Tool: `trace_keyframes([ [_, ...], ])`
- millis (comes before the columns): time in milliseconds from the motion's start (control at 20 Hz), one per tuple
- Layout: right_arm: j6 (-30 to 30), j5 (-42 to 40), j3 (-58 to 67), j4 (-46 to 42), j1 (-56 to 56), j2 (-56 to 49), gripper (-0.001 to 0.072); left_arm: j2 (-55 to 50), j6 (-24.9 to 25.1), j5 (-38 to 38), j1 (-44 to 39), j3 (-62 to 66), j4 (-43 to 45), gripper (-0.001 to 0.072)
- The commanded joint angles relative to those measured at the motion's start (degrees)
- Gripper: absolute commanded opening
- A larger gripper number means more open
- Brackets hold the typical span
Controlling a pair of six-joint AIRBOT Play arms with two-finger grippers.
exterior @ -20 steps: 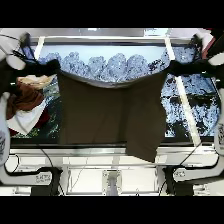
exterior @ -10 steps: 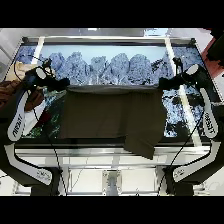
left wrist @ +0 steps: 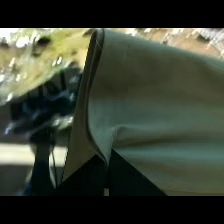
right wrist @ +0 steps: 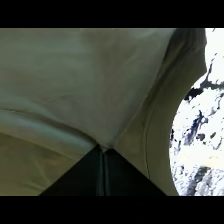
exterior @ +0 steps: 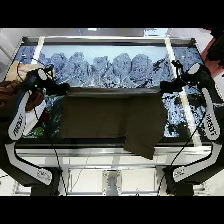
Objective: Fold the shirts.
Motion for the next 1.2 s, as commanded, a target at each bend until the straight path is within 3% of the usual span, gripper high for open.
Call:
trace_keyframes([
  [0,0.02,0.24,-3.17,-0.35,0.66,0.33,0.0026,-0.09,-0.11,-2.05,-0.02,-2.03,0.35,0.0010],
  [450,0.00,-6.14,-15.04,-0.50,1.11,0.35,0.0031,-0.31,-0.09,-2.38,-0.02,-4.68,0.33,0.0012],
  [500,0.02,-6.03,-14.82,-0.31,1.11,0.42,0.0085,-0.28,0.46,-3.21,-0.02,-4.63,0.37,0.0062],
  [550,0.00,-5.57,-14.12,-0.33,1.01,0.59,0.0250,-0.22,1.29,-4.17,0.00,-4.39,0.50,0.0296],
  [600,0.02,-4.57,-12.92,-0.52,0.96,1.18,0.0355,0.13,1.42,-5.40,0.00,-3.87,1.40,0.0593],
  [650,0.02,-3.06,-11.23,-1.16,0.94,2.23,0.0355,1.01,1.42,-6.51,0.00,-3.13,2.32,0.0656],
  [900,0.35,9.31,-6.19,-15.34,-1.73,13.92,0.0355,15.93,3.37,-12.22,0.02,-1.70,12.41,0.0656],
  [1000,0.15,13.11,-10.99,-11.87,-6.60,19.71,0.0355,24.00,3.30,-11.93,0.76,-6.58,15.82,0.0656],
  [1150,-1.16,12.87,-31.04,0.61,-15.15,28.48,0.0355,36.22,3.28,-9.86,4.22,-26.21,11.80,0.0656],
])
